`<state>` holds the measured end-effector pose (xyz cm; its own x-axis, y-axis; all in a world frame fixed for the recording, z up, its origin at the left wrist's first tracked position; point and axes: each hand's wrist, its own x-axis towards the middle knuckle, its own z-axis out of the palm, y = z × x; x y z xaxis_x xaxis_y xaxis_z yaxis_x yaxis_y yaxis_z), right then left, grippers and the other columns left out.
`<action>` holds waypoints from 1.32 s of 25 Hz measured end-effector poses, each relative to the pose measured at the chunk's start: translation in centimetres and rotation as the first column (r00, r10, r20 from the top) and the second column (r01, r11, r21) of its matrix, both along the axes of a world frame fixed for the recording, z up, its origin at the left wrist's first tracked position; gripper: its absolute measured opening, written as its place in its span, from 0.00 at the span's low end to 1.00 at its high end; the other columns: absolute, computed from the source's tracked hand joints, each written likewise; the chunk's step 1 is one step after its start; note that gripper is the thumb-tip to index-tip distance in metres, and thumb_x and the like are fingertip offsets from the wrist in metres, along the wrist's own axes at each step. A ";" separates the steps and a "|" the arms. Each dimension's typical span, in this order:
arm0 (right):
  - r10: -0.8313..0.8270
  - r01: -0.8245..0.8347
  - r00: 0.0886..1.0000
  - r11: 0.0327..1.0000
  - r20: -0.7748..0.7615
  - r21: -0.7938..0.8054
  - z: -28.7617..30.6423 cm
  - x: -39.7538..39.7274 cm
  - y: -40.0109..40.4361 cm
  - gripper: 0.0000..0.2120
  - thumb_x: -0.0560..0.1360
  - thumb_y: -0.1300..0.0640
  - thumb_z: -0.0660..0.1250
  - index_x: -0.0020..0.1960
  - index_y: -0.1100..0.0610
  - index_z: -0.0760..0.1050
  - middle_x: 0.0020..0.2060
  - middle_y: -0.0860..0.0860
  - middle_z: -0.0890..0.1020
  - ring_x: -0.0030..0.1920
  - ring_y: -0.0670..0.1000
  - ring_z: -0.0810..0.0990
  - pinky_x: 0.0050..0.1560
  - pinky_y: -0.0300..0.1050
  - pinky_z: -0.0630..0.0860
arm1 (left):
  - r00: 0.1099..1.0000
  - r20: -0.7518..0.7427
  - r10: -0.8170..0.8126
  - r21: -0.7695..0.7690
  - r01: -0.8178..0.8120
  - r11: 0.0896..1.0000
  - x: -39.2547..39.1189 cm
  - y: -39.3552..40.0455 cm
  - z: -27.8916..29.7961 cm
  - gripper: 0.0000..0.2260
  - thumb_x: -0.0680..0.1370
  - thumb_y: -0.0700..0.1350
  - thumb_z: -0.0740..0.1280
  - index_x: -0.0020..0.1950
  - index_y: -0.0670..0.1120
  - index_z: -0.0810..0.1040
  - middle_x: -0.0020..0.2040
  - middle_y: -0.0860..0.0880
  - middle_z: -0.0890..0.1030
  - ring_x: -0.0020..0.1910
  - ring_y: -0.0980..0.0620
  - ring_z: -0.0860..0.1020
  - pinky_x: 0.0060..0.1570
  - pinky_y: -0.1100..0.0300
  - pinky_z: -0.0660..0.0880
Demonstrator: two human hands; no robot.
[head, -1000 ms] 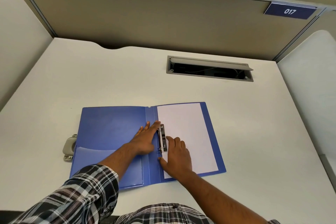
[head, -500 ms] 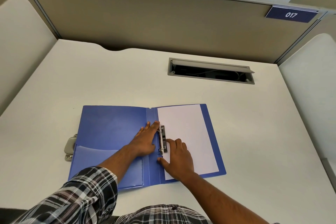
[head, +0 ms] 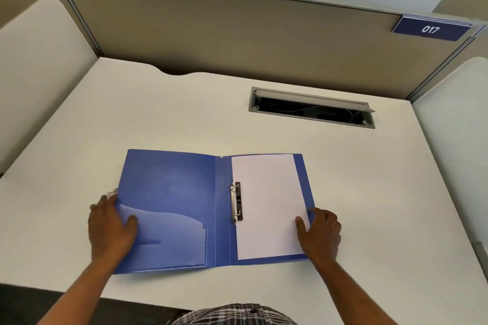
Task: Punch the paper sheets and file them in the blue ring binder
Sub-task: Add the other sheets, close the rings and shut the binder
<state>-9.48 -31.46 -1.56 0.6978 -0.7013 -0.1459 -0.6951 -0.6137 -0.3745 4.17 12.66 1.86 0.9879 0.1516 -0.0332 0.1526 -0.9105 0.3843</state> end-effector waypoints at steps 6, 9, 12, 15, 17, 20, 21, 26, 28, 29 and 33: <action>0.034 -0.033 0.999 0.999 -0.036 0.015 -0.2 0.1 0.2 0.27 0.76 0.41 0.70 0.69 0.55 0.72 0.65 0.56 0.74 0.65 0.58 0.74 0.60 0.55 0.77 | 0.985 -0.022 0.174 -0.239 -0.174 0.955 -1.7 -0.7 1.2 0.23 0.78 0.41 0.67 0.73 0.43 0.69 0.68 0.38 0.76 0.63 0.31 0.75 0.63 0.37 0.71; 0.028 -0.026 0.998 0.999 -0.049 0.032 -0.2 0.2 0.0 0.28 0.76 0.41 0.70 0.70 0.54 0.71 0.65 0.55 0.74 0.66 0.58 0.74 0.61 0.55 0.77 | 0.972 -0.012 0.235 -0.318 -0.227 0.921 -1.8 -2.5 2.8 0.21 0.78 0.42 0.67 0.71 0.42 0.70 0.66 0.37 0.76 0.62 0.32 0.75 0.61 0.38 0.73; 0.024 -0.022 0.999 0.999 -0.047 0.046 -0.4 0.3 -0.4 0.28 0.76 0.41 0.71 0.70 0.54 0.71 0.64 0.55 0.75 0.65 0.57 0.75 0.60 0.54 0.77 | 0.954 0.001 0.301 -0.326 -0.284 0.902 -1.8 -4.0 5.4 0.20 0.78 0.43 0.67 0.69 0.40 0.72 0.66 0.36 0.75 0.62 0.33 0.74 0.61 0.41 0.71; 0.033 -0.031 0.999 0.998 -0.039 0.053 -0.6 0.1 -0.8 0.28 0.75 0.42 0.71 0.69 0.54 0.71 0.64 0.55 0.75 0.64 0.57 0.75 0.59 0.54 0.77 | 0.958 0.061 0.279 -0.377 -0.237 0.895 -1.8 -4.7 8.5 0.15 0.79 0.44 0.66 0.64 0.41 0.77 0.60 0.39 0.80 0.58 0.36 0.78 0.57 0.47 0.72; 0.034 -0.032 0.999 0.998 -0.035 0.058 -0.5 0.1 -0.9 0.27 0.75 0.41 0.71 0.69 0.54 0.72 0.64 0.55 0.75 0.64 0.57 0.75 0.60 0.53 0.77 | 0.950 0.061 0.306 -0.448 -0.248 0.859 -1.9 -4.8 10.5 0.13 0.78 0.46 0.66 0.61 0.45 0.80 0.58 0.44 0.83 0.56 0.41 0.79 0.56 0.49 0.73; 0.042 -0.040 0.999 0.997 -0.030 0.067 -0.3 0.1 -1.2 0.27 0.76 0.41 0.71 0.69 0.55 0.72 0.63 0.55 0.76 0.63 0.57 0.76 0.60 0.52 0.77 | 0.954 0.035 0.296 -0.611 -0.214 0.762 -2.2 -5.7 12.9 0.09 0.77 0.46 0.67 0.52 0.50 0.85 0.51 0.52 0.85 0.51 0.48 0.82 0.52 0.49 0.79; 0.051 -0.049 0.998 0.996 -0.032 0.069 -0.1 0.0 -1.2 0.27 0.76 0.42 0.71 0.69 0.55 0.72 0.63 0.55 0.75 0.63 0.57 0.76 0.60 0.52 0.77 | 0.962 0.027 0.271 -0.696 -0.177 0.696 -2.3 -6.5 13.6 0.07 0.77 0.44 0.68 0.50 0.51 0.85 0.49 0.53 0.86 0.49 0.49 0.83 0.49 0.50 0.80; 0.086 -0.084 0.996 0.993 -0.024 0.085 0.4 -0.4 -1.6 0.27 0.77 0.43 0.71 0.69 0.56 0.72 0.65 0.55 0.75 0.65 0.56 0.75 0.62 0.49 0.76 | 0.995 0.009 0.096 -0.908 -0.032 0.418 -2.9 -12.1 15.1 0.06 0.78 0.40 0.69 0.54 0.46 0.83 0.51 0.50 0.86 0.45 0.55 0.84 0.35 0.64 0.79; 0.098 -0.095 0.995 0.990 -0.025 0.100 0.8 -0.5 -1.7 0.27 0.77 0.43 0.70 0.70 0.56 0.72 0.65 0.55 0.75 0.65 0.56 0.75 0.63 0.49 0.76 | 1.000 0.003 0.003 -0.938 0.002 0.346 -3.1 -14.4 14.5 0.09 0.78 0.44 0.70 0.57 0.46 0.83 0.53 0.49 0.85 0.48 0.54 0.84 0.38 0.62 0.80; 0.103 -0.099 0.994 0.989 -0.024 0.112 1.0 -0.6 -1.7 0.27 0.77 0.43 0.70 0.70 0.56 0.71 0.65 0.55 0.75 0.65 0.56 0.75 0.63 0.49 0.76 | 0.999 0.005 -0.042 -0.949 0.018 0.315 -3.2 -15.5 14.0 0.10 0.77 0.46 0.70 0.58 0.47 0.83 0.54 0.49 0.85 0.50 0.53 0.84 0.41 0.61 0.80; 0.119 -0.117 0.993 0.982 -0.005 0.150 1.7 -0.7 -2.1 0.25 0.78 0.46 0.70 0.70 0.58 0.72 0.65 0.56 0.76 0.64 0.57 0.77 0.64 0.50 0.75 | 0.986 -0.001 -0.168 -0.917 0.067 0.393 -3.6 -19.4 9.8 0.12 0.77 0.48 0.71 0.60 0.52 0.83 0.58 0.53 0.84 0.58 0.53 0.82 0.58 0.55 0.78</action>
